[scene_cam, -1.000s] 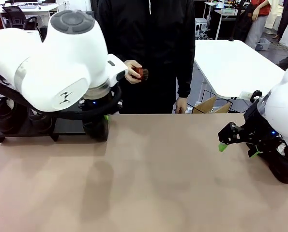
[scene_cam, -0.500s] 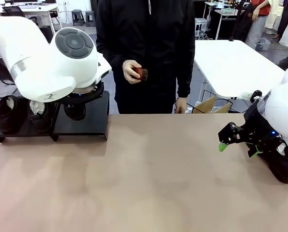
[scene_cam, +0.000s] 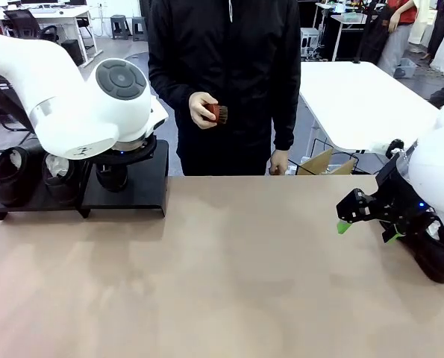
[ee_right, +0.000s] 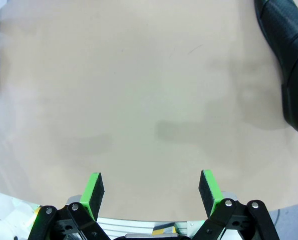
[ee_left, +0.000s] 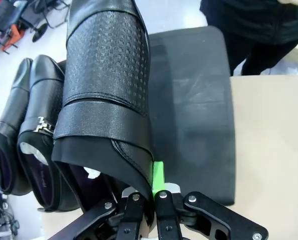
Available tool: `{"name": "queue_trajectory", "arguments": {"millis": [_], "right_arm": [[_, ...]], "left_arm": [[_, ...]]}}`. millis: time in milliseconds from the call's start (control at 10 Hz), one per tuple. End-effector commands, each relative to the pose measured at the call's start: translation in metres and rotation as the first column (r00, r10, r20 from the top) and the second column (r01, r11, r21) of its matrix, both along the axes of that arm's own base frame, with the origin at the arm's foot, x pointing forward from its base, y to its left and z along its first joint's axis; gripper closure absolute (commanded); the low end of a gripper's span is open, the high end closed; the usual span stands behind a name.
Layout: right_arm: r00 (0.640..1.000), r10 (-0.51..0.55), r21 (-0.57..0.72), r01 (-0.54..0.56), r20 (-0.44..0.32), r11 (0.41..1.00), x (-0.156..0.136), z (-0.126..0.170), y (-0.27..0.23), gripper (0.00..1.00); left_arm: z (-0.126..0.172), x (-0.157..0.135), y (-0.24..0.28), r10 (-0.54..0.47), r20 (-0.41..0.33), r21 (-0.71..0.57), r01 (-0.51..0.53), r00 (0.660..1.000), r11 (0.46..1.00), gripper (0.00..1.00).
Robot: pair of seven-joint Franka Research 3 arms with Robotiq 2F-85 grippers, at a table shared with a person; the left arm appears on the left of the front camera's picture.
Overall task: Organize the shoes by placing them on the stand.
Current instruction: Place the Shoe from the middle of the table onto the Shoes Stand.
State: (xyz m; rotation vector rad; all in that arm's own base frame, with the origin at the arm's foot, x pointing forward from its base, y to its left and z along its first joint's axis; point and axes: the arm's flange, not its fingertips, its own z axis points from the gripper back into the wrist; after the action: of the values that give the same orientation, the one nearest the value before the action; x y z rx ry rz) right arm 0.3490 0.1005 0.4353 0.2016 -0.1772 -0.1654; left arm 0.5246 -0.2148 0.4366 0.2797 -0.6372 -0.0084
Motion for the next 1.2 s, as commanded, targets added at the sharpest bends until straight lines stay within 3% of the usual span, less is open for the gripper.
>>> {"name": "queue_trajectory", "arguments": {"millis": [0,1100], "right_arm": [[1.0,0.008,-0.002,-0.008,0.003,1.0,0.0,0.0,0.0,0.0],[1.0,0.008,-0.002,-0.008,0.003,1.0,0.0,0.0,0.0,0.0]], "left_arm": [[0.008,0.005,0.012,-0.004,0.018,0.028,0.003,1.0,1.0,1.0],[-0.021,0.015,0.036,0.019,-0.038,0.017,-0.019,0.999,1.0,1.0]]}}
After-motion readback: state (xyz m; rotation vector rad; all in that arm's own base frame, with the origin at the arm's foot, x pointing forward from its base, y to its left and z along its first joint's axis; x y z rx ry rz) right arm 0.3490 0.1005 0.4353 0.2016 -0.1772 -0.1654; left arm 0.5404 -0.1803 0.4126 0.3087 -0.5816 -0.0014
